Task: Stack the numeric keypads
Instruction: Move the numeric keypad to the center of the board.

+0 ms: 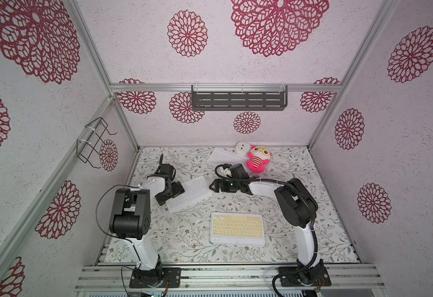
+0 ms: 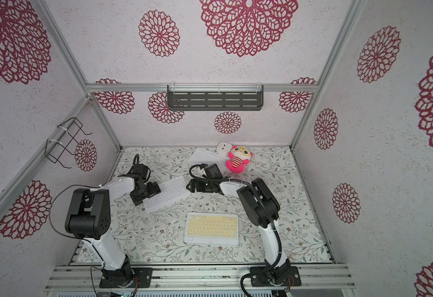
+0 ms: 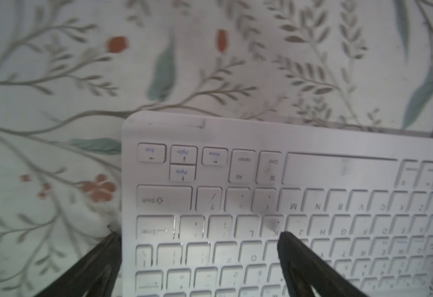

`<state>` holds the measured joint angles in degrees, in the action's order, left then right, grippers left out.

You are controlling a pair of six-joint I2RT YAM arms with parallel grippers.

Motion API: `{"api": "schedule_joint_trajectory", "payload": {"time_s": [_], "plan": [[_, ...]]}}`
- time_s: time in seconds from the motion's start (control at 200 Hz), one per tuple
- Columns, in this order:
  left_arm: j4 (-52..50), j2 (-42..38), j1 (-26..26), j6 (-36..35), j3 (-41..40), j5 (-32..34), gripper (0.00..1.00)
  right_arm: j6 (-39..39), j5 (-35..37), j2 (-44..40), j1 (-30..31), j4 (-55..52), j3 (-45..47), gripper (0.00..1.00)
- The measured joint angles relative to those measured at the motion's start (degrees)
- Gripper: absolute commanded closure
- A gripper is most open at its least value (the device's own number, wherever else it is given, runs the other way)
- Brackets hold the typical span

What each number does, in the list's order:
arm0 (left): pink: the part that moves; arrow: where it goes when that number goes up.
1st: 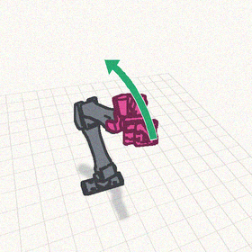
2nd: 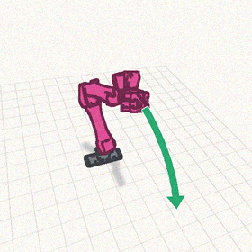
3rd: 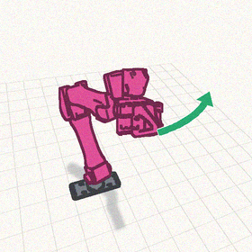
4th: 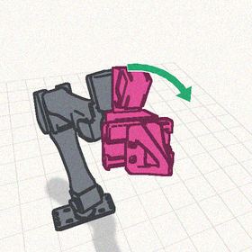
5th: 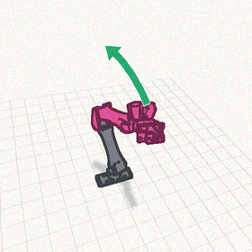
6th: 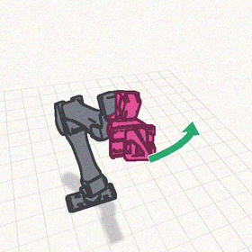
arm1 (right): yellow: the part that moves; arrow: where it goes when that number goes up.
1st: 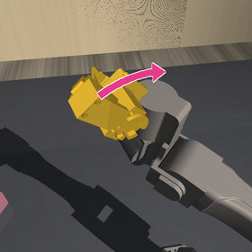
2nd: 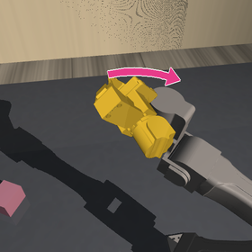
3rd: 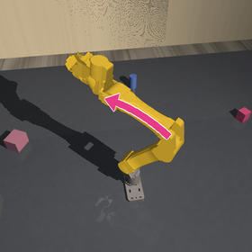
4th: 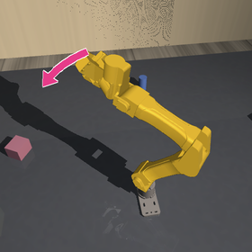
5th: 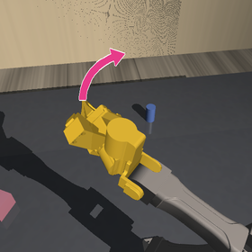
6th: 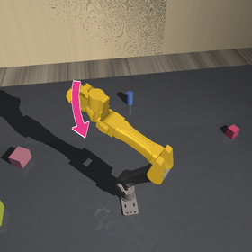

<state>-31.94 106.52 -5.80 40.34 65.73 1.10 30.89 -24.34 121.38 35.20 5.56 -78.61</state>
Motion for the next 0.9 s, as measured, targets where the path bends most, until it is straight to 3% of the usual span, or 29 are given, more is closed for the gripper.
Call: {"api": "schedule_joint_trajectory", "payload": {"time_s": [0.18,0.405,0.565,0.901], "plan": [[1.9,6.9,-6.1,1.7,8.7,-0.2,0.03,-2.0,0.7,0.2,-0.7,-1.6,-0.9,0.03],[2.1,11.3,-8.3,2.5,15.0,-0.1,0.03,-3.7,1.6,0.1,-2.7,-2.5,-0.9,0.03],[3.3,11.7,-10.8,3.4,15.3,-0.1,0.03,-3.7,2.1,-5.3,-3.1,-0.1,7.4,0.03],[10.3,11.6,-22.0,6.8,13.0,3.2,0.03,-1.6,9.7,-20.0,-4.4,-2.4,24.8,0.03]]}}
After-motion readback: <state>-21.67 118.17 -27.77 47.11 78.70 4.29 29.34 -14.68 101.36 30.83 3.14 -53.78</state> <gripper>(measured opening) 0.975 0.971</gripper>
